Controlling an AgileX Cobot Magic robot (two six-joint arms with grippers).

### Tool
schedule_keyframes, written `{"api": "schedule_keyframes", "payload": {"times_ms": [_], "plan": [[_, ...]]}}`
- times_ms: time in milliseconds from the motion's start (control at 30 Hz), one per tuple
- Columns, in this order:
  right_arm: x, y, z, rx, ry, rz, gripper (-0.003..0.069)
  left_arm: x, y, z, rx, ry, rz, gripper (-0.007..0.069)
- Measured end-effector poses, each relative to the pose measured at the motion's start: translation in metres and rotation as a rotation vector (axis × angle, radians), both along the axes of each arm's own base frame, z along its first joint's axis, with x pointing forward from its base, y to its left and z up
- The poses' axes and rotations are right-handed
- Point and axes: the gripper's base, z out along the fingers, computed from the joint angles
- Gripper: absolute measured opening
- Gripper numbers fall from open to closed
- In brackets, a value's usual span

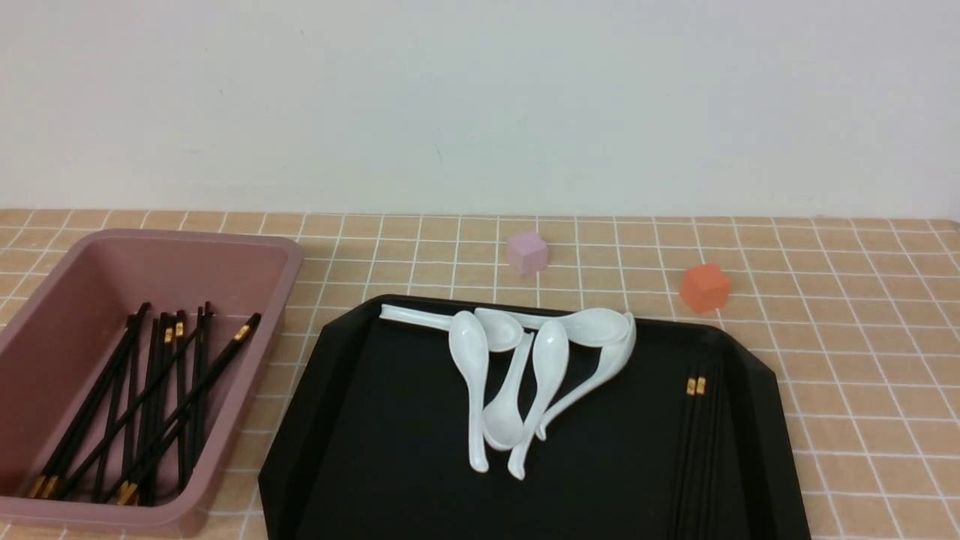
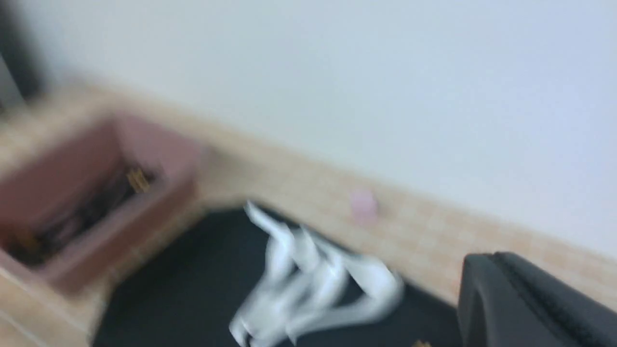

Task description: On brown tablecloth take chopsticks from black tray and put them in box.

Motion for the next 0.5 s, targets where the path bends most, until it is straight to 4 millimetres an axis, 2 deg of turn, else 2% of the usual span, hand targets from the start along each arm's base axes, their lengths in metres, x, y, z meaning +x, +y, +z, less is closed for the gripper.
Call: {"api": "schedule_keyframes", "payload": {"times_ms": [67, 167, 367, 500], "plan": [[-0.004, 0.000, -0.035, 0.053, 0.001, 0.019, -0.0003, 0.000, 0.000, 0.000, 0.000, 0.000, 0.000, 0.0239], [-0.005, 0.000, -0.065, 0.063, -0.012, 0.032, -0.0002, 0.000, 0.000, 0.000, 0.000, 0.000, 0.000, 0.0239], [-0.001, 0.009, -0.088, 0.057, -0.124, 0.088, 0.0001, 0.000, 0.000, 0.000, 0.000, 0.000, 0.000, 0.0239], [0.000, 0.013, -0.100, 0.046, -0.129, 0.106, 0.0001, 0.000, 0.000, 0.000, 0.000, 0.000, 0.000, 0.0239]]}}
